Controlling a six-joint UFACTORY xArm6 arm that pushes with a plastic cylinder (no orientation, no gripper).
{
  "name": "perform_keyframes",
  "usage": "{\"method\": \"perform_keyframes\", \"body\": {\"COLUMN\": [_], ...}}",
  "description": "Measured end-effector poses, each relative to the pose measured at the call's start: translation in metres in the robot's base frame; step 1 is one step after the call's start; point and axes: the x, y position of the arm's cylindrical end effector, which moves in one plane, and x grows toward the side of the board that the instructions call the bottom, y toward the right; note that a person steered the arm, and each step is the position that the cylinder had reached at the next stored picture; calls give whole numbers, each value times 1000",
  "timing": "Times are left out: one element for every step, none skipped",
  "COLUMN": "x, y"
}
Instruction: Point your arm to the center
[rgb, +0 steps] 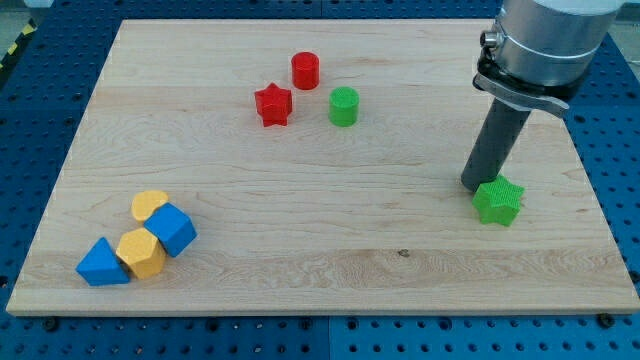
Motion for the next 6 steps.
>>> {"method": "perform_keyframes", "body": {"x": [15,31,45,48,13,-28], "y": [9,19,28,35,0,-67]}}
